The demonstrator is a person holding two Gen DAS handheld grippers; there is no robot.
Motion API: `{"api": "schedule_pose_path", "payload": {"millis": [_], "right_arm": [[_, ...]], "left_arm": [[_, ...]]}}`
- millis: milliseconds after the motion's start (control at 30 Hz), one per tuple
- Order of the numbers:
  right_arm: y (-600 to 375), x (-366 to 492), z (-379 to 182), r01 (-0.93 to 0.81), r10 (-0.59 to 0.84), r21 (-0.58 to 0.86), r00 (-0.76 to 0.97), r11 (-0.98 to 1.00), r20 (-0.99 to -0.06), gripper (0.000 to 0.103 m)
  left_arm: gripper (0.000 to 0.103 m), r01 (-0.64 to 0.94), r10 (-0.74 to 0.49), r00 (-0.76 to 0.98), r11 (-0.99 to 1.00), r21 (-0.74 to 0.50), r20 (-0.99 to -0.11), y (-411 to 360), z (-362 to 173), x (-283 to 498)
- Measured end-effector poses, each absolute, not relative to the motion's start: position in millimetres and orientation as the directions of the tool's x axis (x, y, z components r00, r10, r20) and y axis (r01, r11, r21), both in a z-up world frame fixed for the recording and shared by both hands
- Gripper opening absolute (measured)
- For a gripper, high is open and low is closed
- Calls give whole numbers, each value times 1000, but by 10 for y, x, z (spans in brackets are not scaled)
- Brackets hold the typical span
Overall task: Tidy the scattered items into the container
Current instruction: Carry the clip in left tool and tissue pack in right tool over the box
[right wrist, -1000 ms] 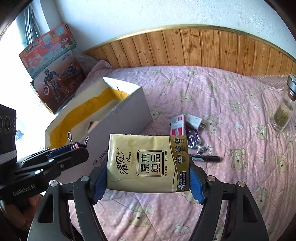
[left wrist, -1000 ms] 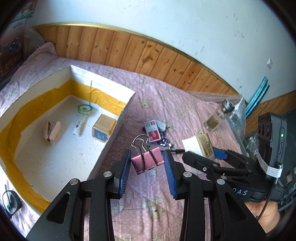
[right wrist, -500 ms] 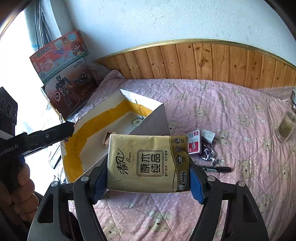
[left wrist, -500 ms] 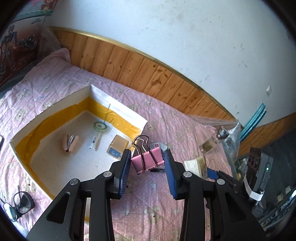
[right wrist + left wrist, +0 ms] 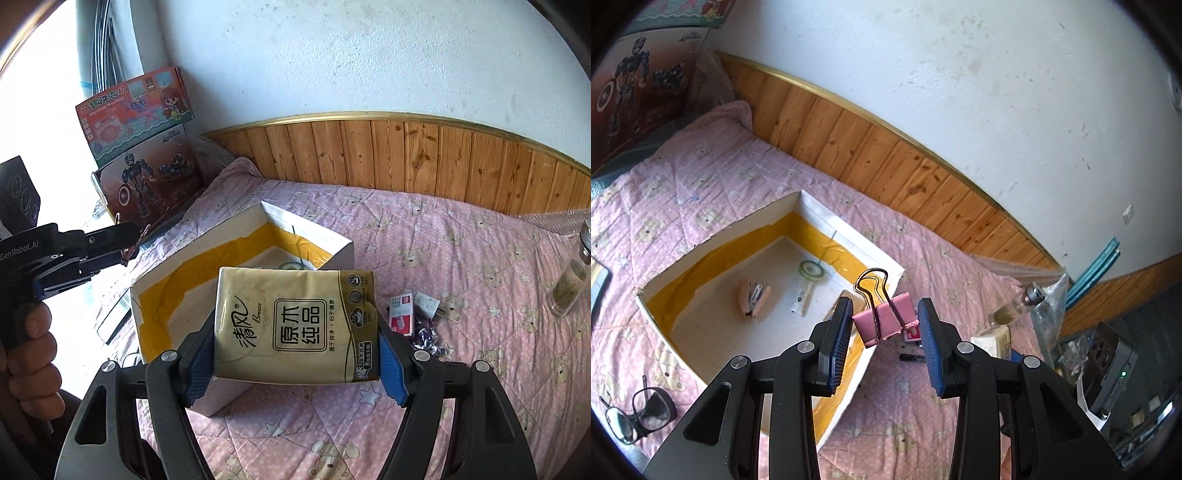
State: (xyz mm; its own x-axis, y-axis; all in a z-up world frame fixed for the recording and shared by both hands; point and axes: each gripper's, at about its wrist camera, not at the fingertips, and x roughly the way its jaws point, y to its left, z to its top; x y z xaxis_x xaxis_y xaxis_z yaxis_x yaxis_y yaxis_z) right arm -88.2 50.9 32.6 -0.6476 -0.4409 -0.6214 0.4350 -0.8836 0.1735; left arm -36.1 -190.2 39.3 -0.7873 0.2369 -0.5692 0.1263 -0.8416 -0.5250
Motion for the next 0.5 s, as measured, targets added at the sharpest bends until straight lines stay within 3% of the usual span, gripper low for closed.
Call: {"api": "schedule_pose_path", "payload": {"millis": [500], "right_arm": [[203, -896, 422, 488, -481, 167, -641, -857, -598, 74]], "left_arm": [[37, 152, 221, -759, -855, -496, -613, -2152, 270, -576]]}}
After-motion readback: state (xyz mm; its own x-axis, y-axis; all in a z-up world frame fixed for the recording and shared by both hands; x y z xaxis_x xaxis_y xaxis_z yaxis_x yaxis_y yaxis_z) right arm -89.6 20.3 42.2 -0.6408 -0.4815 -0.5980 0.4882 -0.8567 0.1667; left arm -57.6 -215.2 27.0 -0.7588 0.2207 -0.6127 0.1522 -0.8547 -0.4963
